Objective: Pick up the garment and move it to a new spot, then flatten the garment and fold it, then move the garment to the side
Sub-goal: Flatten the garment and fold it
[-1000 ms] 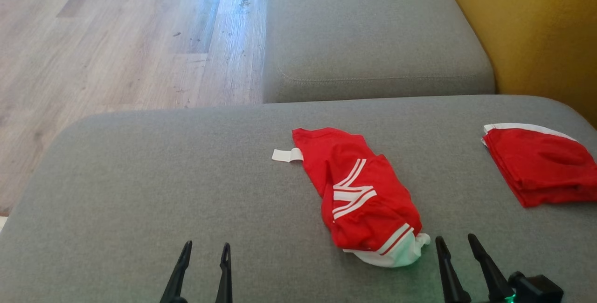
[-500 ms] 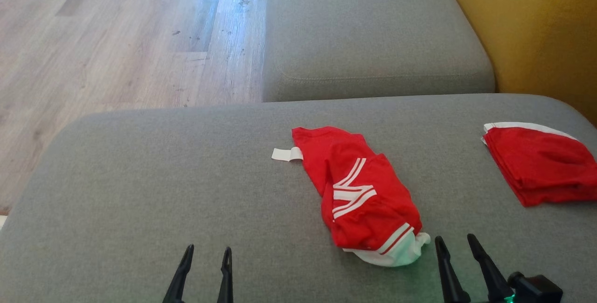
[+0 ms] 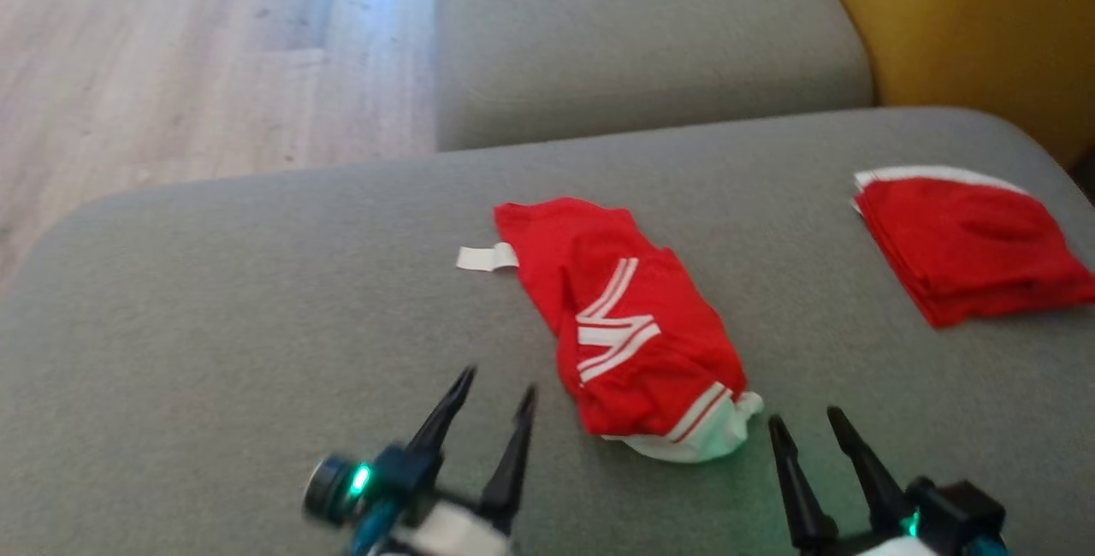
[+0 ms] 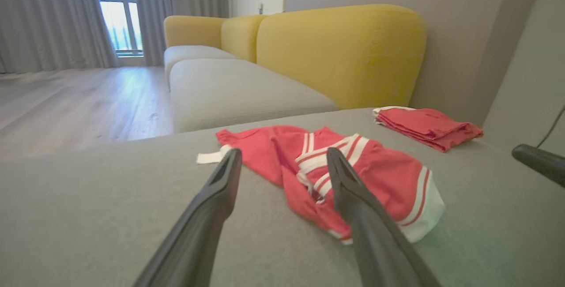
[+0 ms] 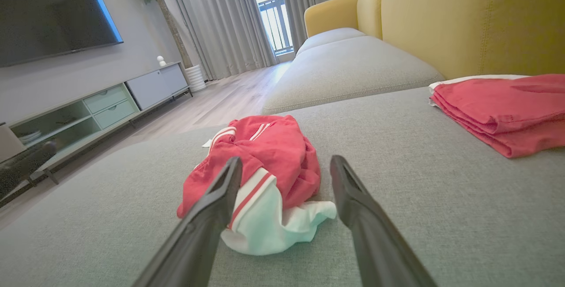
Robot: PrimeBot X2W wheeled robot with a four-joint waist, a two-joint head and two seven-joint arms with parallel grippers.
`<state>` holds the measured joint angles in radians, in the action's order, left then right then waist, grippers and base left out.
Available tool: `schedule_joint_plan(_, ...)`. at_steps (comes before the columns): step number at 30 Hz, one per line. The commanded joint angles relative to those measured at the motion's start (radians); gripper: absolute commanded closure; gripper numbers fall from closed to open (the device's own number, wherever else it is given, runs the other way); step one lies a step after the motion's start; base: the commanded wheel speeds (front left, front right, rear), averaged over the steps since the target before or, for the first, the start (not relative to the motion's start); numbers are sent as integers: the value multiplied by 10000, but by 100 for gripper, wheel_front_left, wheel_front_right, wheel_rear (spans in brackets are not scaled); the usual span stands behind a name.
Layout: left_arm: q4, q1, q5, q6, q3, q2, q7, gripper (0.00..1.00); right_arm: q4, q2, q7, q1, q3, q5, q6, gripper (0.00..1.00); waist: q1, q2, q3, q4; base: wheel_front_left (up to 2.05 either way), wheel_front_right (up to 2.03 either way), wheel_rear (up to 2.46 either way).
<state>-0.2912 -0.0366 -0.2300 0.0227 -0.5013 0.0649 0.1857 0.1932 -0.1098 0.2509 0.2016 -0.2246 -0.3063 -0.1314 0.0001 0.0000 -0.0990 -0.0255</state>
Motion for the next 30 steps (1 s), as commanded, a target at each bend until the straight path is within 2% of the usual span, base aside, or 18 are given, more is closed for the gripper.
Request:
schedule_joint_plan(1, 79, -903, -204, 119, -54, -137, -101, 0, -373, -253, 109, -686, -296, 14, 7, 0, -1, 0, 358, -469, 0, 0, 0)
schedule_joint_plan(7, -521, -2351, -1833, 288, -1509, -144, -789, 0, -423, -385, 109, -952, -511, -14, 7, 0, -1, 0, 838, -1209, 0, 0, 0)
schedule_joint_plan(12, -1305, -3481, -3210, 57, -2169, -145, -999, 0, -386, -459, 109, -1139, -738, -52, 7, 0, -1, 0, 1239, -1818, 0, 0, 0)
schedule_joint_plan(22, -2962, -4469, -3673, -249, -2670, -146, -1002, 0, -398, -426, 109, -1419, -862, -92, 7, 0, -1, 0, 1781, -2327, 0, 0, 0)
schedule_joint_plan(30, -3678, -4952, -3945, -434, -3052, -146, -591, 0, -383, -363, 109, -1535, -857, -80, 7, 0, -1, 0, 1994, -2254, 0, 0, 0)
